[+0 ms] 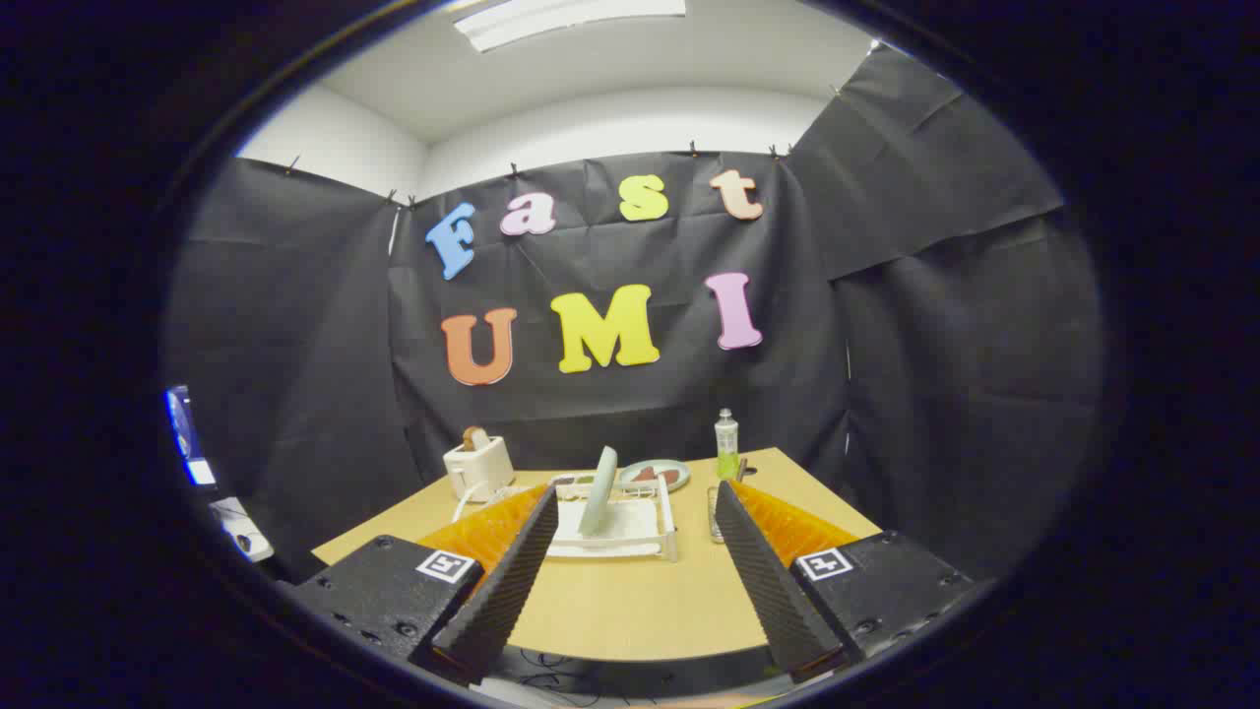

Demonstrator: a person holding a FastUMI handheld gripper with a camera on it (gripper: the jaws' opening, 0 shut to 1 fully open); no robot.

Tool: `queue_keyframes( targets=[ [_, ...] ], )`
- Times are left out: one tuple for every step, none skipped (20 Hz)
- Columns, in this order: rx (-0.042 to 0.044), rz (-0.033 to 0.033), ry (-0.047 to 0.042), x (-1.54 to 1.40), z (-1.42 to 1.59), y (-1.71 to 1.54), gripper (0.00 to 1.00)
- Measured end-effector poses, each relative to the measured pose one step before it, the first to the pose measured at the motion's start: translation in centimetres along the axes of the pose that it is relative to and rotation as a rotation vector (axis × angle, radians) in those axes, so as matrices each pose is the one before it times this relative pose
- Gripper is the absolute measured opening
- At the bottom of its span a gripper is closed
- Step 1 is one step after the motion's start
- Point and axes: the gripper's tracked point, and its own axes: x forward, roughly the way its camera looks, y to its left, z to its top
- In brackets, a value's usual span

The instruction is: Take the plate from the dish rack, then take the spoon from the basket and place it into the plate.

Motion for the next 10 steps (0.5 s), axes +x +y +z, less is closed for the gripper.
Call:
queue_keyframes(
  targets=[
    [0.00024,0.00039,0.0062,0.186,-0.084,-0.082,1.0],
    [-0.00071,-0.00109,0.00288,0.035,-0.118,-0.069,1.0],
    [-0.00396,-0.00243,0.00063,0.093,0.014,-0.086,1.0],
    [-0.00269,-0.00332,-0.00349,0.016,-0.002,-0.01,1.0],
    [-0.00436,-0.00006,-0.00742,-0.042,0.138,0.011,1.0],
    [-0.00622,0.00167,-0.00741,-0.038,0.014,0.2,1.0],
    [-0.00655,0.00148,-0.00594,-0.008,0.025,0.105,1.0],
    [-0.00374,-0.00038,-0.00422,-0.071,-0.154,0.03,1.0],
    [-0.00232,0.00168,0.00007,-0.008,-0.089,0.106,1.0],
    [-0.00066,0.00414,0.00302,0.129,-0.251,0.204,1.0]
  ],
)
